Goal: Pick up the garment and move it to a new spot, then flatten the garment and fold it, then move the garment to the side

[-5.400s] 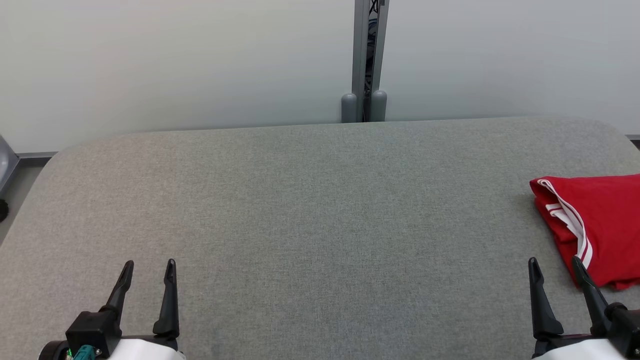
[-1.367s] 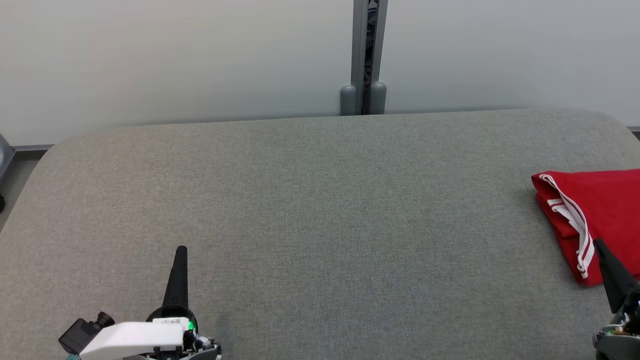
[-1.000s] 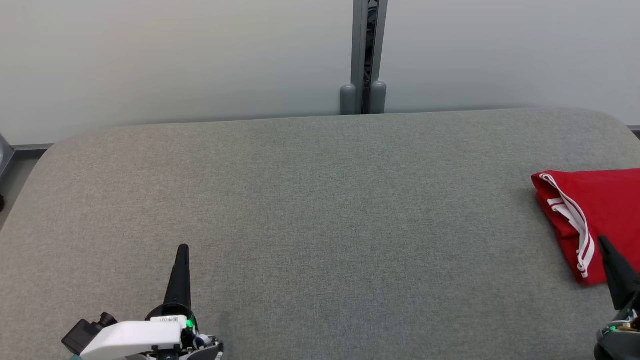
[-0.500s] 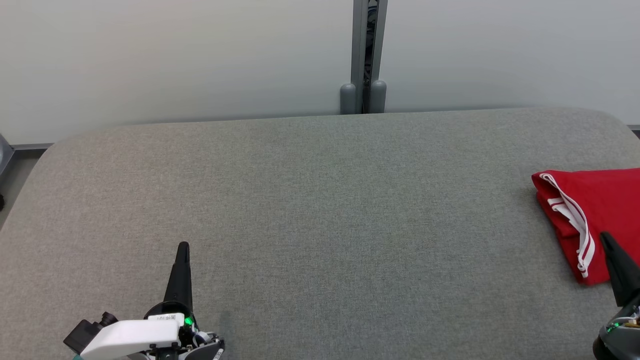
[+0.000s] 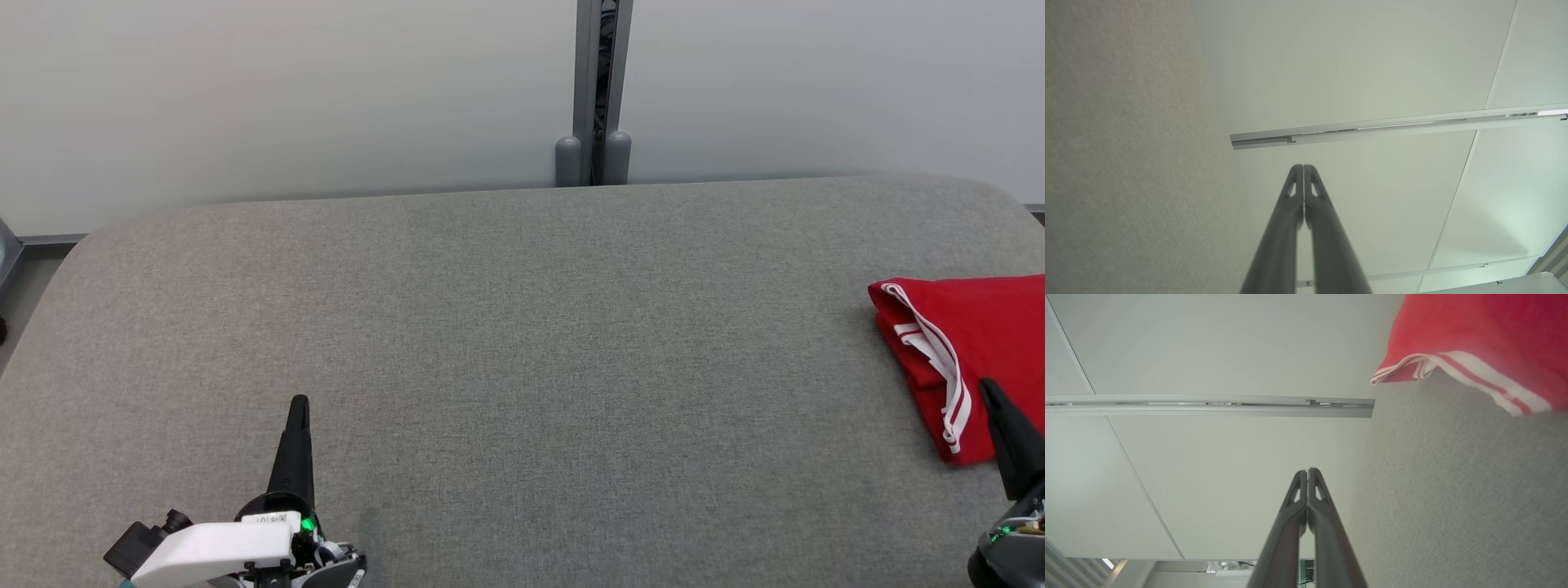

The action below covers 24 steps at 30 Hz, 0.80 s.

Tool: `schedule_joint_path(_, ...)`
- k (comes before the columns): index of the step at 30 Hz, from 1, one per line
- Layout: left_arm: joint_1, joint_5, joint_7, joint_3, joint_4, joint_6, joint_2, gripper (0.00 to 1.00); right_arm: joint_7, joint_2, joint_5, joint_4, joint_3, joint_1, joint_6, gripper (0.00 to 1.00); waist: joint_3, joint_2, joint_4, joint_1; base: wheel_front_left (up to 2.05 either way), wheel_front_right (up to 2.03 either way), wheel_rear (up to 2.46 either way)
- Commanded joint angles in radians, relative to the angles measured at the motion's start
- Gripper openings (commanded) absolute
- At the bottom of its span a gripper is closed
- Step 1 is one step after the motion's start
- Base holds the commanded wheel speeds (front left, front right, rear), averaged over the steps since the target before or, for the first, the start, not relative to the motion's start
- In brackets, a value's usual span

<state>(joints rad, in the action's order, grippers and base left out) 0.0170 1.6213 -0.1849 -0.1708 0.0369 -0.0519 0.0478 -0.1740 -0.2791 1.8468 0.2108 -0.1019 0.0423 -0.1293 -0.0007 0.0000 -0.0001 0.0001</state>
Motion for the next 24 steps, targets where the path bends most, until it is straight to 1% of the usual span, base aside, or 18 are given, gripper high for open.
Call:
schedule_joint_path(1,-0.013,0.002,0.004,0.005,-0.004,-0.006,0.002,0.0,0.006,-0.007,0.01,-0.002,0.0,0.006,-0.002,0.0,0.0,0.0,0.0,-0.0001,0.0,0.0,0.0)
schedule_joint_path(24,-0.013,0.002,0.004,0.005,-0.004,-0.006,0.002,0.0,0.016,-0.017,0.019,-0.006,0.011,0.002,-0.002,0.0,0.0,0.0,0.0,-0.0001,0.0,0.0,0.0)
